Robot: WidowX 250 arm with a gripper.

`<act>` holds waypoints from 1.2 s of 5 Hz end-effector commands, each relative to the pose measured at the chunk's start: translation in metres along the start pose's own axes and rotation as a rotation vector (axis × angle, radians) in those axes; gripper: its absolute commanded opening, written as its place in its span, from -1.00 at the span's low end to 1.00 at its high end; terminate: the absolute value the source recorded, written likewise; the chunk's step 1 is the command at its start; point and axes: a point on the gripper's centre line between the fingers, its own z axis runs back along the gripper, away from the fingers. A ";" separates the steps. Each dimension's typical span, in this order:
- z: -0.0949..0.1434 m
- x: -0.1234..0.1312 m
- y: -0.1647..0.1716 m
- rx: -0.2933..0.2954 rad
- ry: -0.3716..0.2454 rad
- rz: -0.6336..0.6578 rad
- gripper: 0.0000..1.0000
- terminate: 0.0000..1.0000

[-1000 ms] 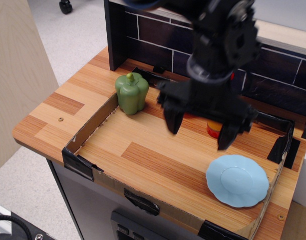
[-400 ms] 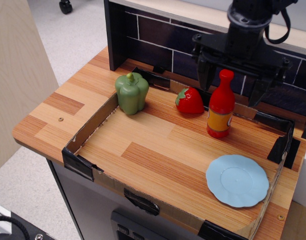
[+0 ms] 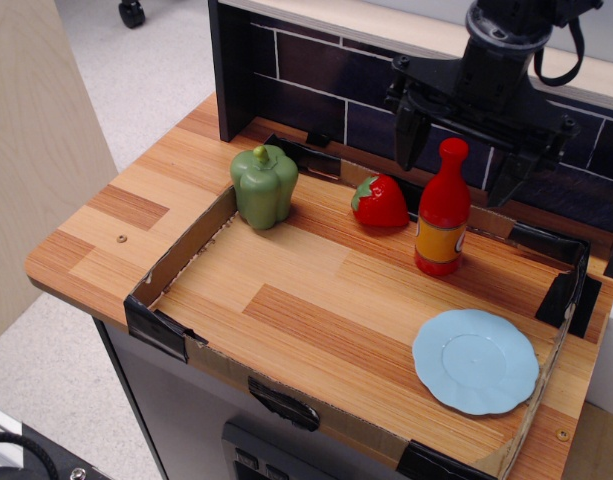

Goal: Topple hot sauce bottle

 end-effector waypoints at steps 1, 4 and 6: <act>0.003 0.016 0.007 -0.012 -0.055 -0.003 1.00 -1.00; 0.002 0.026 0.003 -0.123 -0.080 -0.157 -1.00 -1.00; -0.003 0.017 0.003 -0.159 -0.056 -0.323 -1.00 -1.00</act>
